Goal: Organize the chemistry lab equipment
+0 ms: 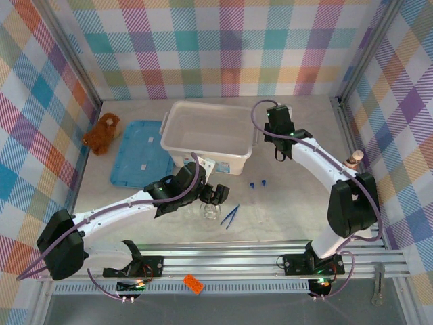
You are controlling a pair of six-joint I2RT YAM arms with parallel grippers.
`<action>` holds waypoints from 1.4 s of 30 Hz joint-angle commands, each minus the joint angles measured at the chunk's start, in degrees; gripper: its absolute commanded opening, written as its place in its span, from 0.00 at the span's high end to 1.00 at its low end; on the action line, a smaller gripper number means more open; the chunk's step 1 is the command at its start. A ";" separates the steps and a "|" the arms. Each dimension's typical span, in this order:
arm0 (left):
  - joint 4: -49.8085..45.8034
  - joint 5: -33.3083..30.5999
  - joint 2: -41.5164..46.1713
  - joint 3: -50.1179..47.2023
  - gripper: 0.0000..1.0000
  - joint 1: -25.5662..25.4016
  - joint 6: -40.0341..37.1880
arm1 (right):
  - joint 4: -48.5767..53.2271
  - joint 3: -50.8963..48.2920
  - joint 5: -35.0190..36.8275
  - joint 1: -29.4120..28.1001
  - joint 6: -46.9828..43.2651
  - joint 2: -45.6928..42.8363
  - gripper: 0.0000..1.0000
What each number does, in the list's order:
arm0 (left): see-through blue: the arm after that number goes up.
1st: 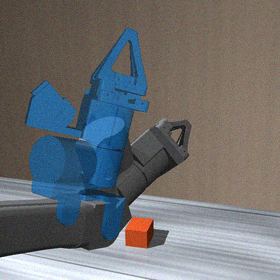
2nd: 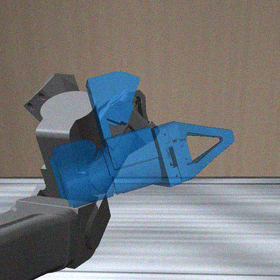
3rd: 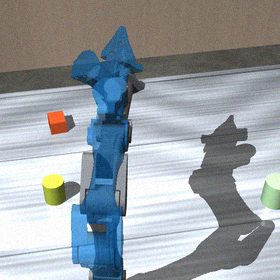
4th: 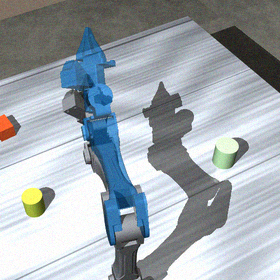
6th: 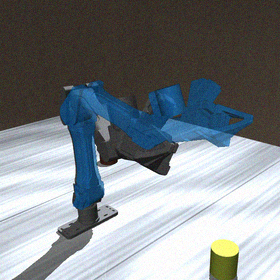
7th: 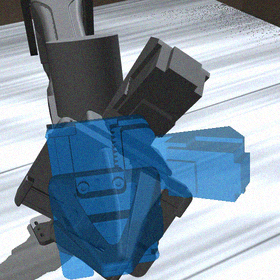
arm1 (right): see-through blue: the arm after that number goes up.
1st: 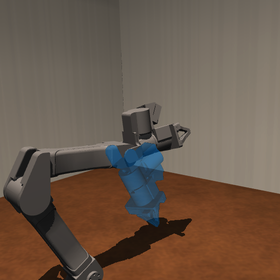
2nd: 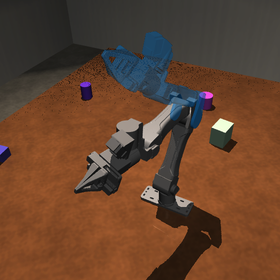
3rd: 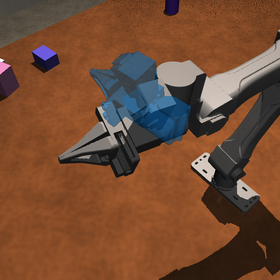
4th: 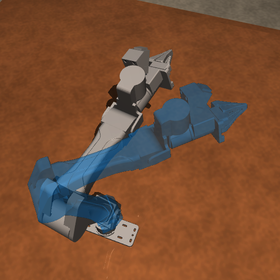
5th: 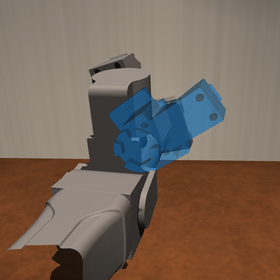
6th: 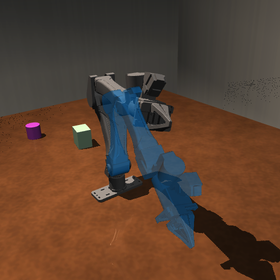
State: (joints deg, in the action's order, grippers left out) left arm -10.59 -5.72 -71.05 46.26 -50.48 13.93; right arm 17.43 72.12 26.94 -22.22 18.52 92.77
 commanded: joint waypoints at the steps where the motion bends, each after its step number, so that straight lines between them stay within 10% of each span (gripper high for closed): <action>1: -1.18 -1.23 1.52 -0.62 0.02 0.36 0.40 | -1.50 1.10 0.47 -0.37 -0.80 1.40 0.83; 42: -1.53 -3.87 0.35 -0.08 0.03 -1.83 -0.56 | 3.69 1.85 -0.83 -1.53 0.62 -9.73 0.56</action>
State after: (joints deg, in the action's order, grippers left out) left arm -10.87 -7.79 -69.89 45.01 -51.20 14.06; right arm 18.94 72.53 26.33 -23.00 17.76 86.26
